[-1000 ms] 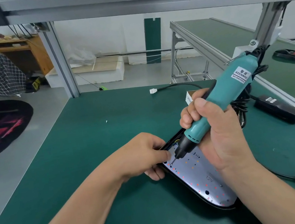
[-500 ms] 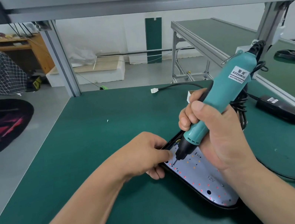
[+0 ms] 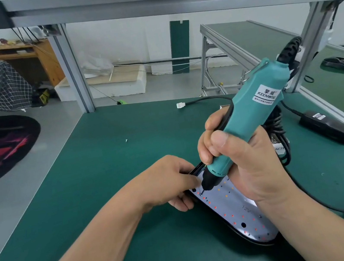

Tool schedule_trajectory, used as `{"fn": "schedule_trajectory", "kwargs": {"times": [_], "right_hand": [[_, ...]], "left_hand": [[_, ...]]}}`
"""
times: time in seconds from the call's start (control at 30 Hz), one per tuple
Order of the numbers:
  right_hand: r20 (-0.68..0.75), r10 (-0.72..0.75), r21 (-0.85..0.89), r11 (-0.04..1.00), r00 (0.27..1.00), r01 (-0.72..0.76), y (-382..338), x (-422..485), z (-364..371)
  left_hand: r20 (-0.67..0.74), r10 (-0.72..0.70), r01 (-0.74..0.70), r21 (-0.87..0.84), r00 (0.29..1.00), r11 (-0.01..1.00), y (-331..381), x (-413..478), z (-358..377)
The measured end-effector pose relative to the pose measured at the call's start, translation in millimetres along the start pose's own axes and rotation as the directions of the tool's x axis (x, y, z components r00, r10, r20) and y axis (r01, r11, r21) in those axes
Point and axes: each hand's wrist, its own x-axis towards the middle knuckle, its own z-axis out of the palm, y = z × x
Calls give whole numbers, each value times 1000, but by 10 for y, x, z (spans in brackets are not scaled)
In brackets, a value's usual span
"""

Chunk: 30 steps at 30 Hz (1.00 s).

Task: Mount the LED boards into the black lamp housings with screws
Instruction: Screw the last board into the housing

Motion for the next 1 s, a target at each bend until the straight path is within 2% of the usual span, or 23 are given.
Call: {"fn": "schedule_trajectory", "kwargs": {"times": [0.4, 0.67, 1.0], "right_hand": [[41, -3, -71, 997, 999, 6, -6, 28, 36], [82, 38, -28, 999, 996, -36, -9, 66, 20], [176, 114, -69, 992, 978, -103, -17, 120, 75]], "left_hand": [[17, 12, -11, -58, 1000, 998, 10, -27, -7], [-16, 5, -6, -67, 1000, 998, -18, 7, 5], [-21, -18, 17, -71, 1000, 997, -44, 43, 19]]}}
